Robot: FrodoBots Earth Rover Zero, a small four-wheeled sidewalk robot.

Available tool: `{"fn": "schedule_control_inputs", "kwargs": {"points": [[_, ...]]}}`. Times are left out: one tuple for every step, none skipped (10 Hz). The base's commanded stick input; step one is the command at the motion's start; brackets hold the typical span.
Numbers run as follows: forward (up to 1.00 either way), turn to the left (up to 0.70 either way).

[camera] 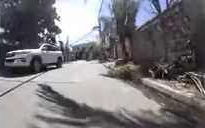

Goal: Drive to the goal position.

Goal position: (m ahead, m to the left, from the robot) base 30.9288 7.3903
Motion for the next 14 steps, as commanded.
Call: {"fn": "schedule_control_inputs", "kwargs": {"points": [[1.00, 0.00], [1.00, 0.00], [1.00, 0.00], [1.00, 0.00], [1.00, 0.00], [1.00, 0.01], [1.00, 0.08], [1.00, 0.05], [1.00, 0.06], [1.00, 0.06], [1.00, 0.01], [1.00, 0.03], [1.00, 0.01], [1.00, 0.00]]}}
